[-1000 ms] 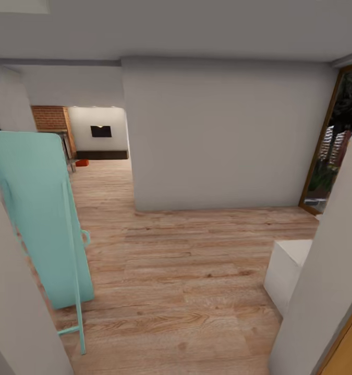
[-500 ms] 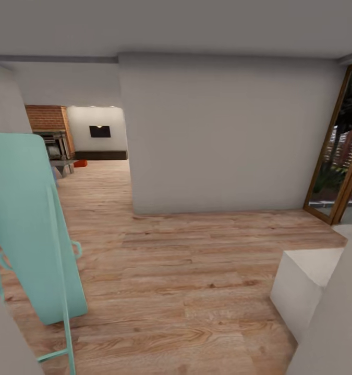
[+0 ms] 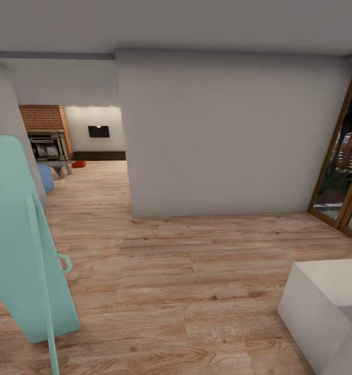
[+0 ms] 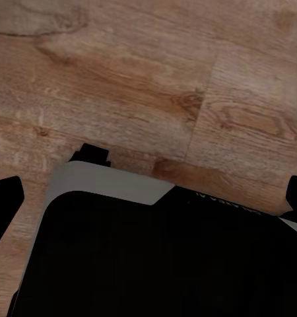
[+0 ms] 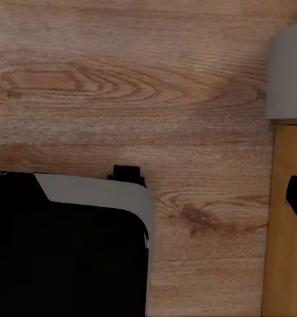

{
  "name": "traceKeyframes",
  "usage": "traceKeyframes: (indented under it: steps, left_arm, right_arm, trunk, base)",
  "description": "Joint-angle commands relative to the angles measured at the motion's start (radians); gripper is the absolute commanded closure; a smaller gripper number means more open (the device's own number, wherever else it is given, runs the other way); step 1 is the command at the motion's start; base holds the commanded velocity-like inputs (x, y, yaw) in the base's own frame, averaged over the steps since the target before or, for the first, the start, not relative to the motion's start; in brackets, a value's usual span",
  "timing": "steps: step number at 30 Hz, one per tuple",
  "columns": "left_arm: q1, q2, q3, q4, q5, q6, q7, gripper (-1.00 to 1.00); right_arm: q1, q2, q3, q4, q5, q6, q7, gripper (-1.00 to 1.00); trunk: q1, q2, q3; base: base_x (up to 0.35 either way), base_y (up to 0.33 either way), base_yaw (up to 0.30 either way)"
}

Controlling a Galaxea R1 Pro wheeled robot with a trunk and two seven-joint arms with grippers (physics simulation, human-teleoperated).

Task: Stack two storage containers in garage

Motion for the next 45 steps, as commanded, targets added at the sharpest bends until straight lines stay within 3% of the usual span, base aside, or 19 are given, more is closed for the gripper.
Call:
traceKeyframes:
  steps: [1, 33, 45]
  left_arm:
    - [-0.001, 0.000, 0.007, 0.001, 0.002, -0.003, -0.002, -1.00]
    - [-0.001, 0.000, 0.007, 0.001, 0.002, -0.003, -0.001, -1.00]
    - [-0.001, 0.001, 0.007, 0.001, 0.002, -0.003, -0.001, -1.00]
  right_arm:
    - [-0.001, 0.000, 0.008, 0.003, -0.003, -0.005, -0.003, -1.00]
    - [-0.001, 0.008, 0.006, 0.003, -0.005, -0.008, 0.003, -1.00]
    - [-0.001, 0.004, 0.006, 0.003, -0.005, -0.008, 0.005, -1.00]
  trunk:
    - [0.001, -0.001, -0.001]
    - [0.001, -0.001, -0.001]
    - [0.001, -0.001, -0.001]
  base:
    - [0.322, 0.000, 0.000]
    - [0.322, 0.000, 0.000]
    - [0.322, 0.000, 0.218]
